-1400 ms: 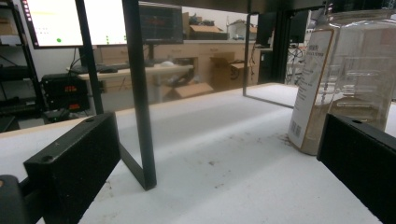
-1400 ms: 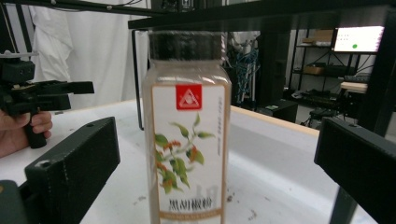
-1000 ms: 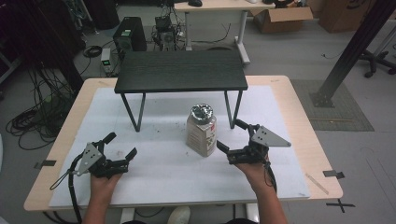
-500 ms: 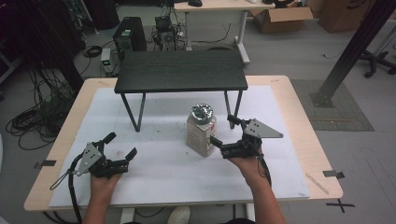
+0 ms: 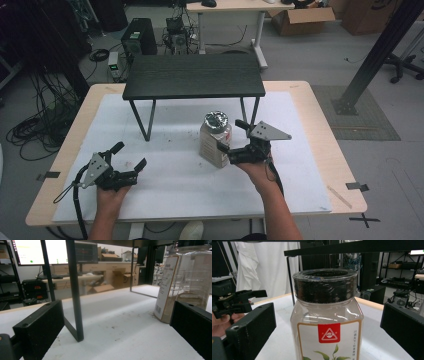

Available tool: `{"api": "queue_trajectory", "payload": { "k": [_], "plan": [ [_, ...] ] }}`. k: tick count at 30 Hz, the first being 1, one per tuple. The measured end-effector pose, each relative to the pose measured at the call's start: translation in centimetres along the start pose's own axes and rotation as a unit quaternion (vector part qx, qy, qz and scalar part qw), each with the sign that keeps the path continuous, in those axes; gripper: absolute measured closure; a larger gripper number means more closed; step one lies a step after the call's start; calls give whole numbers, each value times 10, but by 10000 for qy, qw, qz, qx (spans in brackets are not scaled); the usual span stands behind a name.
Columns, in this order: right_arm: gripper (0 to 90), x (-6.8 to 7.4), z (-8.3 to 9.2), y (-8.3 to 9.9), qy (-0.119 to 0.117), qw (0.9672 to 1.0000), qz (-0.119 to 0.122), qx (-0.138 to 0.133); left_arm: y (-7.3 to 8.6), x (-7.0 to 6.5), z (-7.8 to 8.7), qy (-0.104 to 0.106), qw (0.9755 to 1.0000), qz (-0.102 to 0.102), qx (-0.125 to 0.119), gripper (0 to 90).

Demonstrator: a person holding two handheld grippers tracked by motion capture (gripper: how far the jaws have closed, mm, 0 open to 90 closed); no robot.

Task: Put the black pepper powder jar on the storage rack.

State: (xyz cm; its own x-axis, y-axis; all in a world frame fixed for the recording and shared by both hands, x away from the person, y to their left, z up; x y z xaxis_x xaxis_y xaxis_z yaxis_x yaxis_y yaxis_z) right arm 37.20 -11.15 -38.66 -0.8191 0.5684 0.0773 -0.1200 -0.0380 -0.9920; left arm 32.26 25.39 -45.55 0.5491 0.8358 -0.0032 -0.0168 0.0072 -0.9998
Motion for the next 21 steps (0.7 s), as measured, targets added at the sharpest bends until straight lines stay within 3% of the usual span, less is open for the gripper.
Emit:
{"api": "queue_trajectory", "payload": {
  "k": [21],
  "plan": [
    [0, 0, -23, 3, -66, 9995, -44, 297, 0, 0, 0, -1, 10000, -3, -12, 2]
  ]
}}
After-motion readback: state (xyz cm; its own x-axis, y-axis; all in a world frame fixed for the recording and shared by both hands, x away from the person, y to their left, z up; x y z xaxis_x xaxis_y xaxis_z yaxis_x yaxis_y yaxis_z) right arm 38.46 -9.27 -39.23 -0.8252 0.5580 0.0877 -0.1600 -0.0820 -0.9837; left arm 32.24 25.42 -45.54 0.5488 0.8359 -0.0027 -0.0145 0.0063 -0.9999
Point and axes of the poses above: each handheld gripper's, and its own axes: z roughly backward along the jaws, y roughly out of its underside, x roughly to its left, the point moved 5 cm from there along -z, roughly forward along the jaws, and after that the axes turned 1 degree about -y, right-handed, at the moved point
